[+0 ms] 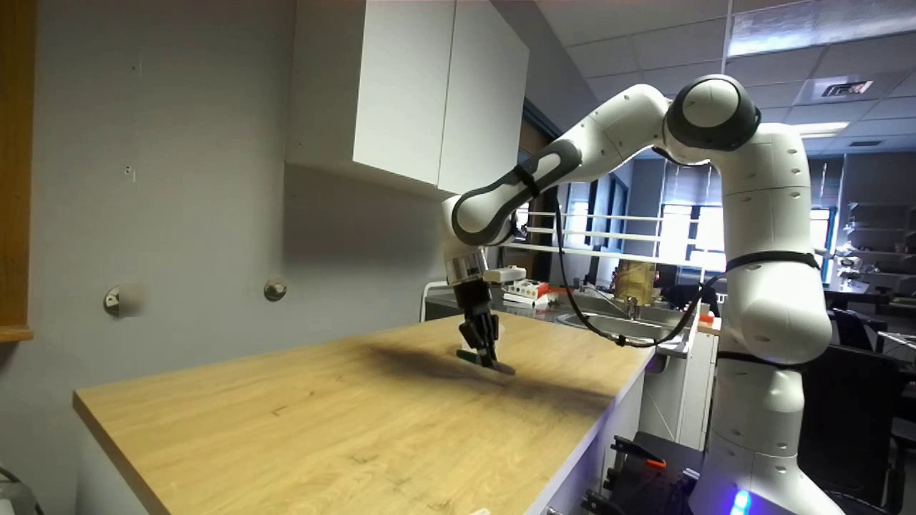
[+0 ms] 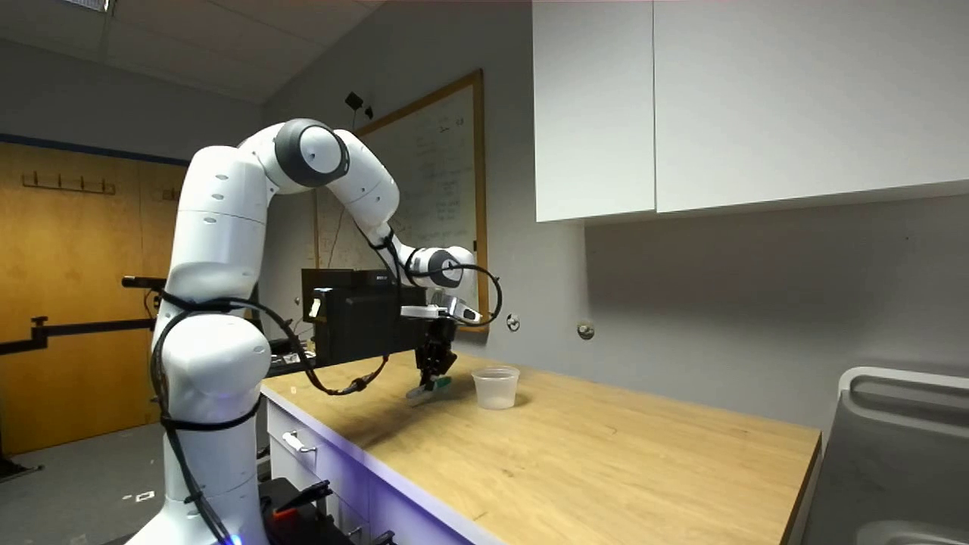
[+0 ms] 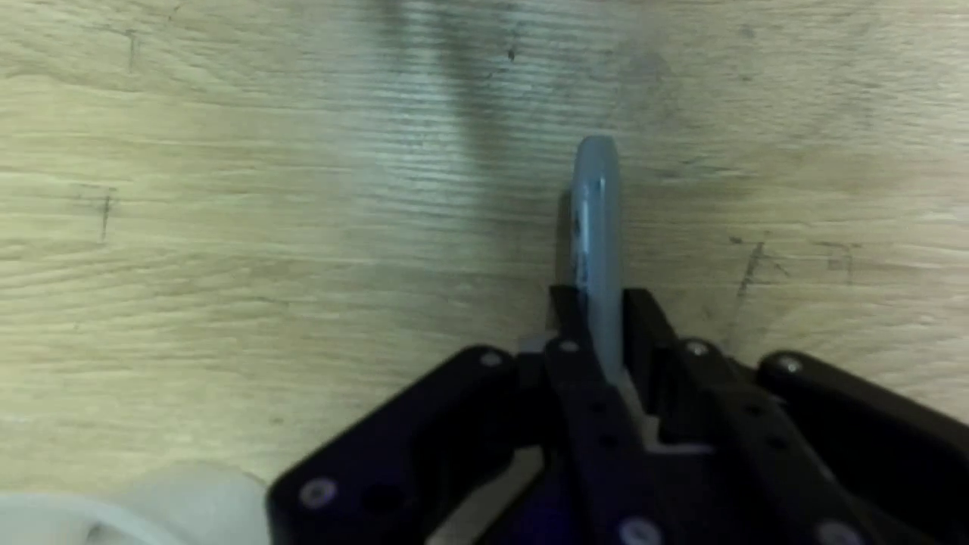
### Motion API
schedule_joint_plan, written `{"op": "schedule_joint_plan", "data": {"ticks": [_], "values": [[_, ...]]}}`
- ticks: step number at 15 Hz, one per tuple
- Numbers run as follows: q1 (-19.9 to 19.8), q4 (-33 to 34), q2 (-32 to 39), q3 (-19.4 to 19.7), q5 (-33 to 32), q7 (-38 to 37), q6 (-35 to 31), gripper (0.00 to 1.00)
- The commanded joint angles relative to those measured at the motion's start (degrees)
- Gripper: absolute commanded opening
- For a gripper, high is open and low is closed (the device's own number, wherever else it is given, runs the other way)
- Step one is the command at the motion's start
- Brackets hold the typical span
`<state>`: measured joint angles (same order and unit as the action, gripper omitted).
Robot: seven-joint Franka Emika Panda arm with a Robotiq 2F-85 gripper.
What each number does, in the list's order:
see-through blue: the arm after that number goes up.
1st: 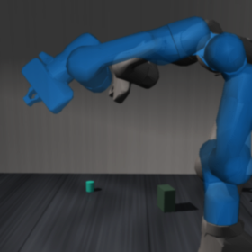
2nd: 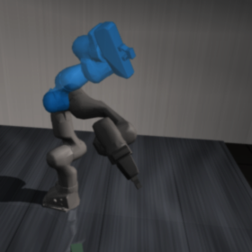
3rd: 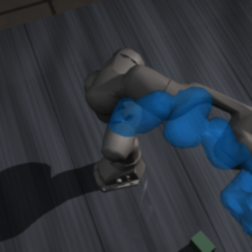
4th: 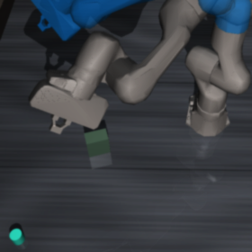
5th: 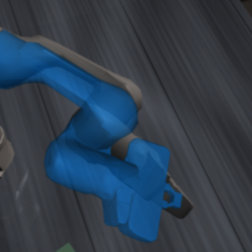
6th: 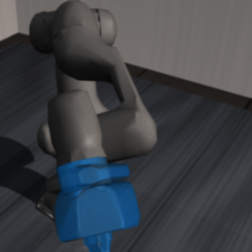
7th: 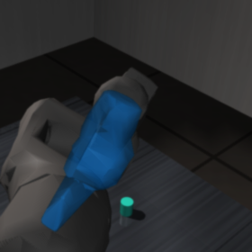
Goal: Put the marker in the bowl
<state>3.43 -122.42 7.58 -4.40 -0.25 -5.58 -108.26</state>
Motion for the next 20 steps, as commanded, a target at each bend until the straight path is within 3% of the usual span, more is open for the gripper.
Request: {"op": "schedule_joint_plan", "data": {"ticks": [1, 4, 10, 15, 20], "values": [[2.86, 4.01, -4.36, -0.81, -7.45, -4.67, 3.63, 0.1], [3.69, 7.01, -8.13, -1.11, -12.89, -9.36, 3.0, 0.1], [-0.3, 10.62, -13.59, 1.36, -15.35, -11.51, -1.14, 0.1], [-4.58, 10.07, -13.42, 3.82, -16.01, -13.85, -6.34, 0.1], [-5.92, 8.55, -11.24, 4.49, -15.87, -18.28, -9.08, 0.1]]}}
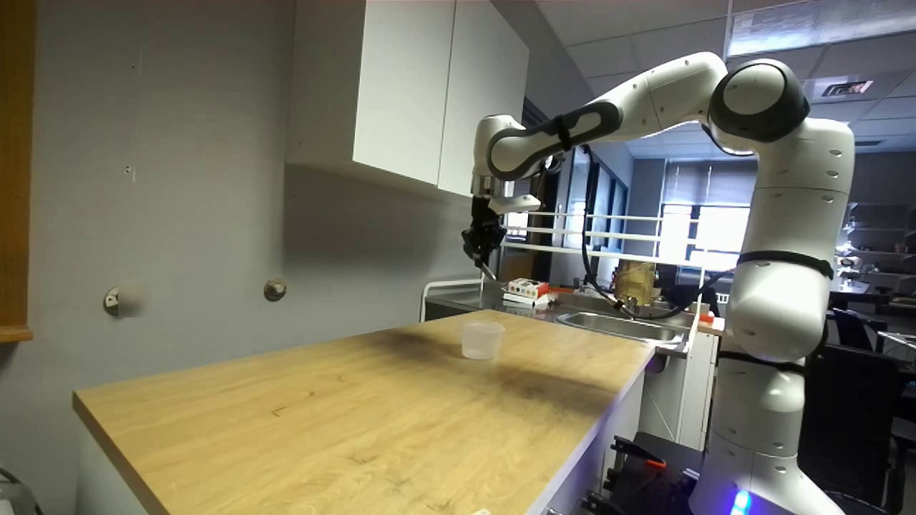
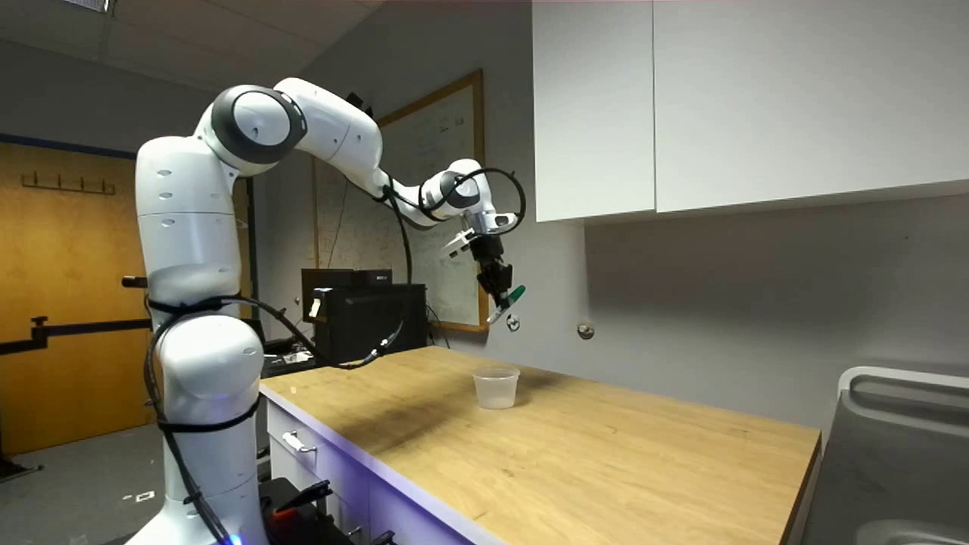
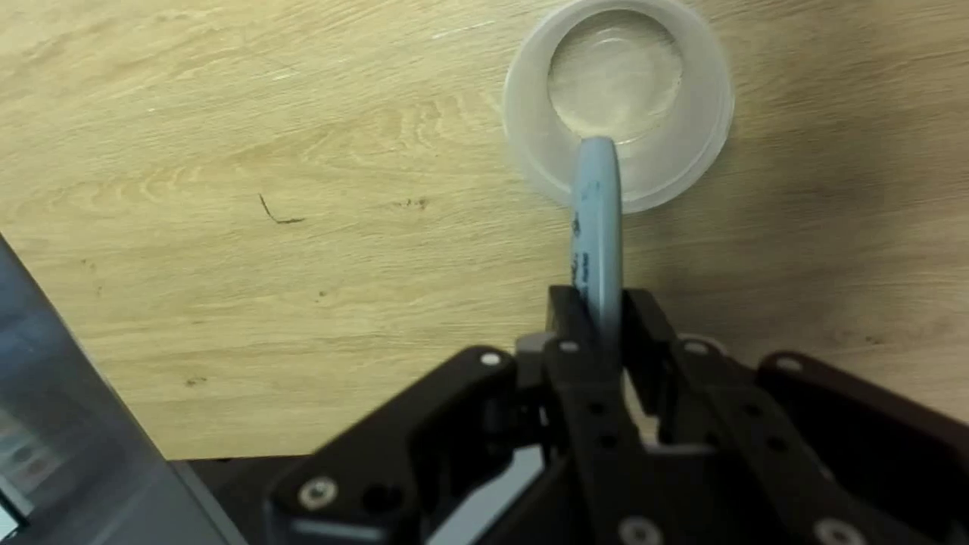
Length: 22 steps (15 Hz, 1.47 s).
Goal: Put the marker in the bowl
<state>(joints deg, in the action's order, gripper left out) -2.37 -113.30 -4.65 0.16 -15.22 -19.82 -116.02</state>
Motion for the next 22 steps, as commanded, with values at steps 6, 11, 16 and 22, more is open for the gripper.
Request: {"op": "schedule_joint_plan", "data": {"ticks": [6, 11, 16, 22], "values": [[0.59, -1.33, 4.55, -0.06, -0.88, -9.59, -2.33, 0.1], [1.37, -2.06, 7.47, 0.26, -0.2, -11.14, -2.97, 0.1], [1.63, -1.86, 9.32, 0.68, 0.11, -10.98, -2.91, 0.44], [1.64, -1.72, 9.1, 0.88, 0.53, -10.06, -2.0, 0.85]]}}
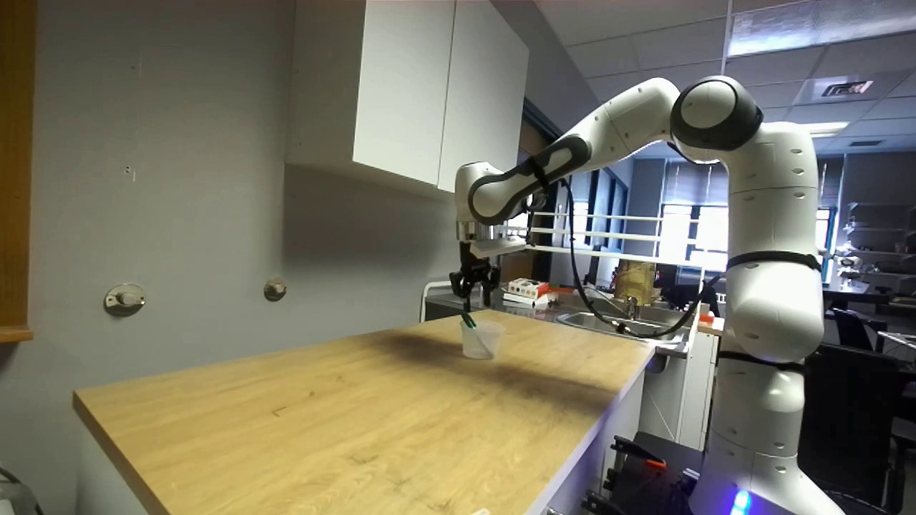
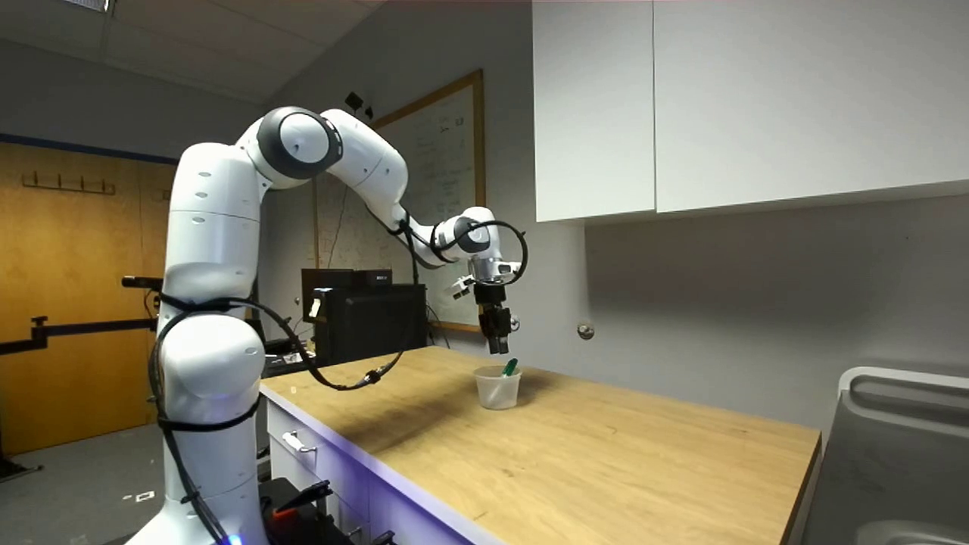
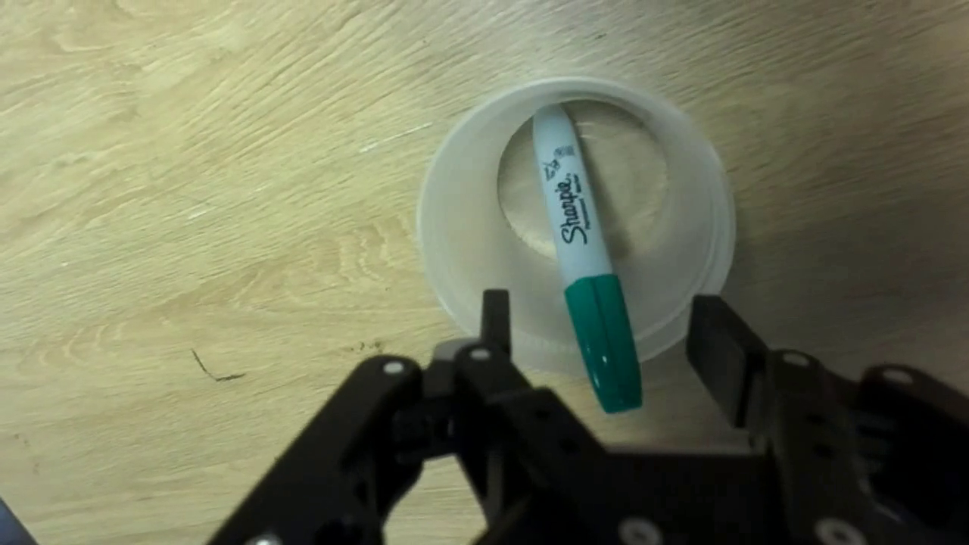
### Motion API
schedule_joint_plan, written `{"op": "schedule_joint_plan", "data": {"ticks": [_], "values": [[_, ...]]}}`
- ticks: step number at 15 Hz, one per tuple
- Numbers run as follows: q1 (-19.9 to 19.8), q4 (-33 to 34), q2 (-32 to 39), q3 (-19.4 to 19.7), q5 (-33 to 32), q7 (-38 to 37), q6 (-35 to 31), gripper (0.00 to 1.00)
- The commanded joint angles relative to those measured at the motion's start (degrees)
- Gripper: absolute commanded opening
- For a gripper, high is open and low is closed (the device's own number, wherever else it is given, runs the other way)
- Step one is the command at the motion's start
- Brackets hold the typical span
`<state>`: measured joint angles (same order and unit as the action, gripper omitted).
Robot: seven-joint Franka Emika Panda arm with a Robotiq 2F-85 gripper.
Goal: Put the marker in the bowl
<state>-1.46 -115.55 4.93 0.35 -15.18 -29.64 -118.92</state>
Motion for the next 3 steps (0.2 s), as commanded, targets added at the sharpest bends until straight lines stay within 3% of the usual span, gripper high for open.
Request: {"op": "schedule_joint_plan", "data": {"ticks": [1, 3], "values": [[0.74, 0.35, -0.89, 0.58, 0.94, 0.86, 1.2, 0.94], [1.01, 0.1, -1.38, 0.18, 1.35, 3.56, 1.87, 1.0]]}}
